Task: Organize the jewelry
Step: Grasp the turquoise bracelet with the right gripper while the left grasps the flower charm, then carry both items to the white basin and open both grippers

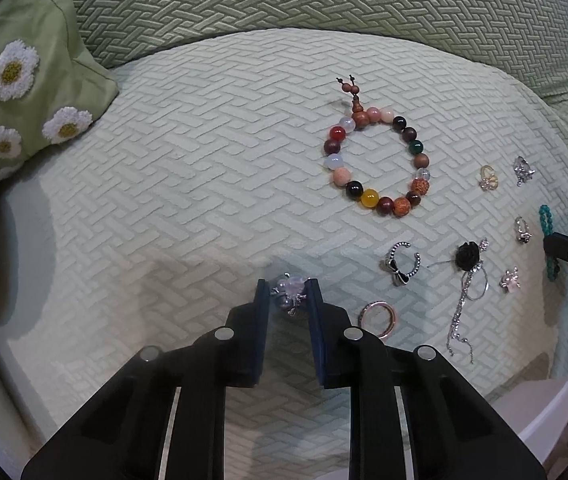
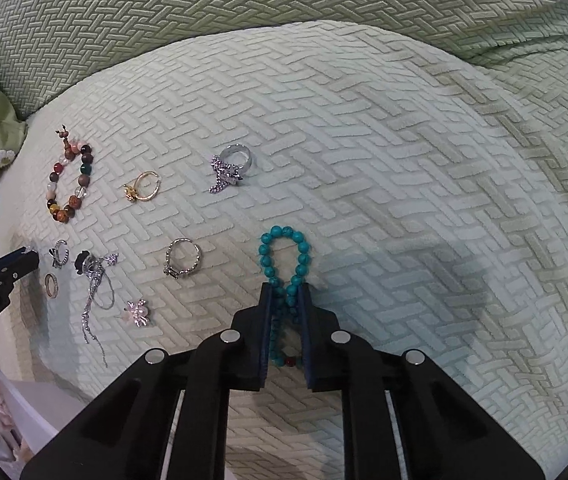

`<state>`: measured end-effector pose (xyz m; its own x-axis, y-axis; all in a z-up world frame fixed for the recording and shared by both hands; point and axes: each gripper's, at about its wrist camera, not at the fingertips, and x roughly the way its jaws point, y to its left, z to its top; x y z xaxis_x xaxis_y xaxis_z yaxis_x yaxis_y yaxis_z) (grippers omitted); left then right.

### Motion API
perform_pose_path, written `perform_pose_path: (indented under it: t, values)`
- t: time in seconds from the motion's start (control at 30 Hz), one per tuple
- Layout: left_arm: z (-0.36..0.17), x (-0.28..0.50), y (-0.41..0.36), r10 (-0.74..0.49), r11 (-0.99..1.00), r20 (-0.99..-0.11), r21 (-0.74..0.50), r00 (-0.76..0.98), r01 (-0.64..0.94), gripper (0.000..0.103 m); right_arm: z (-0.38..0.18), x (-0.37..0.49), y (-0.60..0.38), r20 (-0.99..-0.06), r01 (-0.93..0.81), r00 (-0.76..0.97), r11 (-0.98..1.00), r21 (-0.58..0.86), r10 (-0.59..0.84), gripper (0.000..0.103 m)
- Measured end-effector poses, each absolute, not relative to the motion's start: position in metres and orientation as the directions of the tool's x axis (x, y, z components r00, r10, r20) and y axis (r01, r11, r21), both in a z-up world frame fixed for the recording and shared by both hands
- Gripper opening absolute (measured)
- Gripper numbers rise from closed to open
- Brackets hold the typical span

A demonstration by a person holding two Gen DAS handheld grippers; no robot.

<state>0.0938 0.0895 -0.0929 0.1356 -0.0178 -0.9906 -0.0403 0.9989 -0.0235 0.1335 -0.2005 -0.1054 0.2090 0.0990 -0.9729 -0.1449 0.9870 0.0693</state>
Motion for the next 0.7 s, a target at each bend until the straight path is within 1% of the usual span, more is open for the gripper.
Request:
perform_pose_path:
  t: [0.27,0.43,0.6,0.7]
  values:
    - [-0.084,0.086,0.092,-0.032,0.998,-0.988,-0.039,0.153,-0.043,0.018,-0.094,0.127,-0.207,-0.964,-0.142,0.225,0.984,0.110,0.140,0.013]
    - [-0.062,0.076,0.099,-0.057,0.997,-0.978,-0.067,0.199,-0.042,0.018,-0.082,0.122,-0.207,-0.955,-0.143,0.251,0.982,0.126,0.159,0.013]
    - [-0.017,0.047,0.092,-0.093,0.995,-0.953,-0.097,0.288,0.001,0.018,-0.038,0.098,-0.206,-0.911,-0.176,0.349,0.970,0.166,0.219,0.013]
    - [0.014,0.019,0.084,-0.097,0.995,-0.935,-0.091,0.342,0.034,0.018,-0.001,0.064,-0.195,-0.867,-0.239,0.415,0.953,0.188,0.275,0.013]
